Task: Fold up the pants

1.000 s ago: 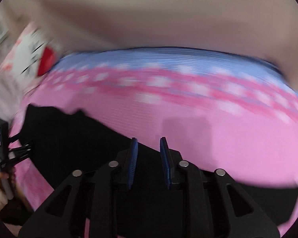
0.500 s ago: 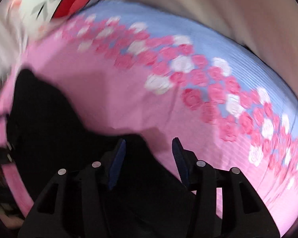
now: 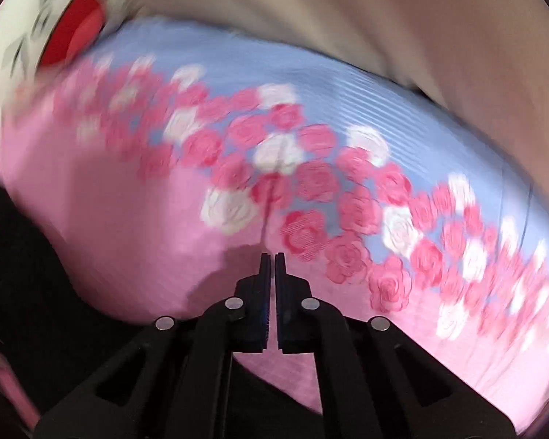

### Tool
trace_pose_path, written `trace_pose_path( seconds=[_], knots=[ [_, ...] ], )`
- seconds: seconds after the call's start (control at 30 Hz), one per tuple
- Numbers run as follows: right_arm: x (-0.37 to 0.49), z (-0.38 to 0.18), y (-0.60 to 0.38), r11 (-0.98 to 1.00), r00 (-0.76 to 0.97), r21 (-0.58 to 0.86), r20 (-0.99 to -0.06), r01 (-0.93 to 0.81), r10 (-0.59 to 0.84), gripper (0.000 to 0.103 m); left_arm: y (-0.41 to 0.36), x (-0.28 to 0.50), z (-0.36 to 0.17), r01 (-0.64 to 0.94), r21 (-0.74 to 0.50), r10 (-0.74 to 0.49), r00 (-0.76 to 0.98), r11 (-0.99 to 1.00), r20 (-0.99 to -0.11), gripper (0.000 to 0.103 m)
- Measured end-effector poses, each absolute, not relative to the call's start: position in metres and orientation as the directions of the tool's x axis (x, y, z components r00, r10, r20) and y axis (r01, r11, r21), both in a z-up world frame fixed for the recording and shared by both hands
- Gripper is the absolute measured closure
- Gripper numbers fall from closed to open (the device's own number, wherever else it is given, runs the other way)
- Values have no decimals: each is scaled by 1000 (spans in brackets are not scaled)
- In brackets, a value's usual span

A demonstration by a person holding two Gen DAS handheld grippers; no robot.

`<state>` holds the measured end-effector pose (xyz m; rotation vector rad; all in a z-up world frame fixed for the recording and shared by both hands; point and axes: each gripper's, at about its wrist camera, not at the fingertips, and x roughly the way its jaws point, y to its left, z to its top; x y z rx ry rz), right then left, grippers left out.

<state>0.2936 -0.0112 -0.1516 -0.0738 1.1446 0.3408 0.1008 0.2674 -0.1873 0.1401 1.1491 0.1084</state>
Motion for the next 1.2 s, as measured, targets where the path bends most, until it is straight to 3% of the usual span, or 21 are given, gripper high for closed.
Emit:
trace_pose_path(
  seconds=[0.07,0.13,0.3,0.4,0.5,0.6,0.67,0.77,0.87,0.93,1.03,1.2],
  knots=[
    [266,-124,-13,927,408,151,-865,-344,292,93,271,95,-178,-37,163,163,436,986,-885,7],
    [223,-112,-5,906,444,60,-857,-420,262,94,281,86,-162,-80,153,172,488,985,-856,7],
    [198,-140,-5,921,400,68,-886,-385,233,95,316,114,-161,-219,220,296,428,950,-854,7],
    [206,-163,16,904,325,146,-900,-401,290,95,326,136,-181,-209,249,309,348,946,-885,5],
    [210,-171,51,862,361,24,-902,-506,236,100,323,136,-182,-186,279,330,370,942,-868,5],
    [243,-167,26,918,345,197,-883,-344,319,100,321,133,-182,-178,304,350,384,936,-855,5],
    [236,-144,11,925,403,223,-850,-309,340,95,322,133,-181,-181,299,347,380,937,-858,5],
    [218,-148,7,911,350,243,-865,-332,359,95,327,131,-180,-182,277,328,380,943,-865,5],
    [223,-172,33,907,347,129,-895,-402,281,95,327,129,-181,-182,270,322,393,946,-862,5],
    [238,-172,39,917,347,168,-889,-363,300,95,327,127,-176,-193,266,323,400,945,-858,5],
    [223,-138,43,905,402,194,-846,-378,349,94,333,115,-158,-213,272,341,436,938,-833,5],
    [155,-146,86,819,270,210,-876,-533,400,94,368,92,-176,-277,396,472,317,876,-823,7]
  ],
)
